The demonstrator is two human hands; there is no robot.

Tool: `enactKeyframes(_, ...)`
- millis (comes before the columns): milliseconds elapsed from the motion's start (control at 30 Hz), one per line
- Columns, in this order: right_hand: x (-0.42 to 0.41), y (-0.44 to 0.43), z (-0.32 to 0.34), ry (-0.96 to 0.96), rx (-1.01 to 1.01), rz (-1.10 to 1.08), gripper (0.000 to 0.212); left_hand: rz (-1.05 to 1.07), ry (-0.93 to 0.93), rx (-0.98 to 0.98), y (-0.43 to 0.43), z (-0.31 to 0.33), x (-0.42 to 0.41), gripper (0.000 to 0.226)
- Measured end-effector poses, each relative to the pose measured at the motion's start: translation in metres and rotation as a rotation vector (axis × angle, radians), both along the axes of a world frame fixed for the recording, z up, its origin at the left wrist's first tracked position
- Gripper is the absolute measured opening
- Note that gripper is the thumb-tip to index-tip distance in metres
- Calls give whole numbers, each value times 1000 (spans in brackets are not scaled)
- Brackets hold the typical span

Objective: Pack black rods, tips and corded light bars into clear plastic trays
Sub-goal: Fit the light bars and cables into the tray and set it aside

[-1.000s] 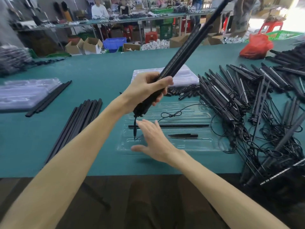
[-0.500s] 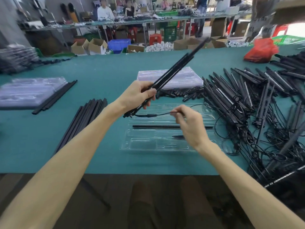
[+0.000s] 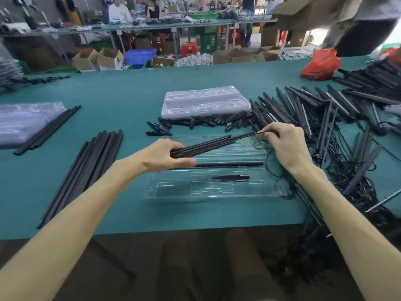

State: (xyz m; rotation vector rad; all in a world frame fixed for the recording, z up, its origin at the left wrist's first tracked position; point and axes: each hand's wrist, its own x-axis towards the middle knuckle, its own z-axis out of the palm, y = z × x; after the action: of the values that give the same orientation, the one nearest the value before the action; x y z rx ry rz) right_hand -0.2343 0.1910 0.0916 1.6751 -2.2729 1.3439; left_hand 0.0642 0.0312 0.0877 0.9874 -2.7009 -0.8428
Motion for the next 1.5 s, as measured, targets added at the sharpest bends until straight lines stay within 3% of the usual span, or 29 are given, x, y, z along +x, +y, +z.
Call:
enactKeyframes(200, -13, 0, -16, 0, 77, 15, 12, -34, -134, -83, 2, -23, 0, 55)
enactKeyframes(433, -17, 2, -33, -17, 183, 72, 11, -47, -34, -32, 0, -37, -1, 31)
enactKeyframes(800, -13, 3, -47, 65, 306, 165, 16, -64, -3, -89, -10, -48, -9, 55)
enactKeyframes(967, -8, 6, -51, 84, 391, 195, 18, -121, -31, -100, -8, -52, -13, 42)
enactKeyframes(1200, -3, 3, -55, 122, 503, 212, 8, -43, 61, -67, -1, -55, -15, 21)
enactKeyframes(1500, 2, 4, -58, 164, 458, 139, 6, -41, 122, -107, 3, -61, -19, 21)
